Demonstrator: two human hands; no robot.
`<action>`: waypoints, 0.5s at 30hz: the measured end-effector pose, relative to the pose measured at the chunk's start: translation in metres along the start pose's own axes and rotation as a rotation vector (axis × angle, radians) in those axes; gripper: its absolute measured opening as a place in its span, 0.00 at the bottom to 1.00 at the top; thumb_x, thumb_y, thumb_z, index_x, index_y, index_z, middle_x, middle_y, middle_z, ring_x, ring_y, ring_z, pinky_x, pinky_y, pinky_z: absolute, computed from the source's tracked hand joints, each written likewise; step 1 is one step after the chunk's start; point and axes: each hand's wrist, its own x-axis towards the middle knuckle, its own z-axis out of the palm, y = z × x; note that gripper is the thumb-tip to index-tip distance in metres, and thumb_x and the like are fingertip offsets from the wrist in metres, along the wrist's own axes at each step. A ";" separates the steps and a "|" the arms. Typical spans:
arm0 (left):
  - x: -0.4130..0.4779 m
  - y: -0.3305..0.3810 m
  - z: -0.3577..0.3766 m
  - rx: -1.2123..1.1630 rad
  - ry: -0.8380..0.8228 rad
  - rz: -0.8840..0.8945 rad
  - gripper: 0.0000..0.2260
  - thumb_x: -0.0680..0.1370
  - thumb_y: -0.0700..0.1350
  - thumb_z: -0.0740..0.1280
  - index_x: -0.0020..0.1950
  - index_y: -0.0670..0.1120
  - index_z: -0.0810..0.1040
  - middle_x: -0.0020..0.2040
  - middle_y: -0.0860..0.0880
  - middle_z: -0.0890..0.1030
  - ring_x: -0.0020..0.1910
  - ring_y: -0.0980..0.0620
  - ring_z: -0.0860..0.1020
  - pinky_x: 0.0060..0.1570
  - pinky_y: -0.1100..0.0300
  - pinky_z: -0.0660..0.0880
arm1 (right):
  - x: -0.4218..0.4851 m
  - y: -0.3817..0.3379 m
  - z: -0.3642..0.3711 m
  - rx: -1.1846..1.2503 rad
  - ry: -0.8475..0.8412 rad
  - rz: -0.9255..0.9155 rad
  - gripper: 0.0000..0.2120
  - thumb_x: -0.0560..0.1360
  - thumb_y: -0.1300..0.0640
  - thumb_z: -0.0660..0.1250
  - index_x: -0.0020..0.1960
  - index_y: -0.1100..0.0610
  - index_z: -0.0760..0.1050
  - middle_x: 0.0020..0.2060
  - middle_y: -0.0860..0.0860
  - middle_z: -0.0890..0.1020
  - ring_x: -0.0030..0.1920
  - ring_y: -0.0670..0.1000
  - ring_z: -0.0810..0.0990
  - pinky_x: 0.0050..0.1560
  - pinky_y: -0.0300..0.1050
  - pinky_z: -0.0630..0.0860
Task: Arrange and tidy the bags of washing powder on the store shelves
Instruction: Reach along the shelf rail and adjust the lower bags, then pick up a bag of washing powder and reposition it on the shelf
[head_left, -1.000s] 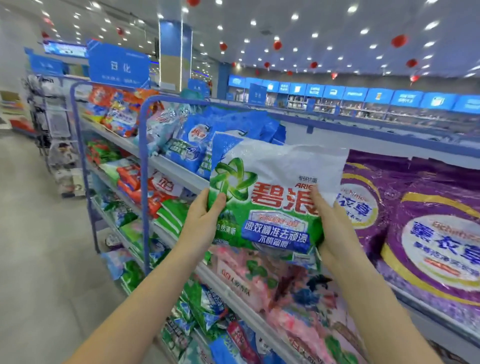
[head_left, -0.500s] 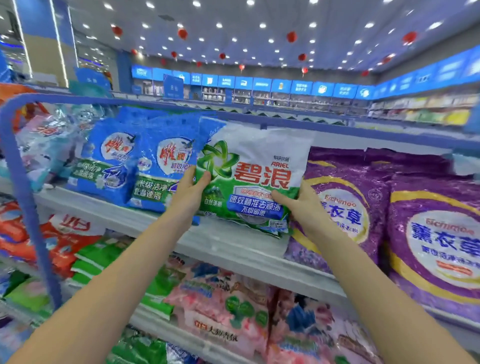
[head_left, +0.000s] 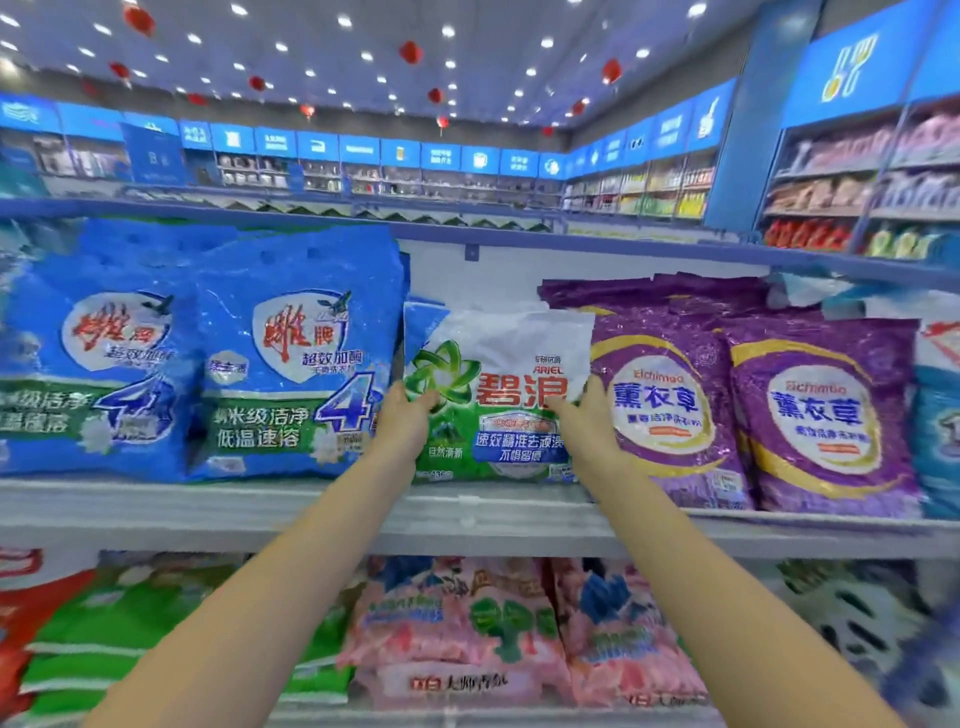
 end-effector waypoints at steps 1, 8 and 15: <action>-0.002 0.000 0.002 0.006 0.010 0.008 0.23 0.80 0.45 0.62 0.74 0.43 0.62 0.71 0.46 0.68 0.70 0.44 0.66 0.69 0.49 0.63 | -0.001 0.000 0.000 -0.002 0.013 -0.001 0.16 0.77 0.68 0.62 0.63 0.61 0.64 0.54 0.53 0.76 0.54 0.51 0.76 0.41 0.36 0.75; -0.025 0.011 -0.010 0.268 -0.130 0.177 0.30 0.81 0.51 0.60 0.78 0.49 0.48 0.77 0.50 0.56 0.75 0.47 0.58 0.71 0.49 0.58 | -0.027 -0.020 -0.025 -0.071 0.015 -0.199 0.32 0.78 0.63 0.62 0.76 0.52 0.50 0.72 0.53 0.64 0.71 0.50 0.64 0.69 0.48 0.64; -0.083 0.015 -0.039 0.295 -0.129 0.481 0.34 0.78 0.49 0.64 0.77 0.58 0.46 0.77 0.57 0.54 0.75 0.57 0.55 0.74 0.54 0.54 | -0.097 -0.043 -0.099 -0.036 0.139 -0.413 0.16 0.78 0.65 0.62 0.61 0.49 0.70 0.60 0.46 0.77 0.62 0.41 0.74 0.61 0.36 0.72</action>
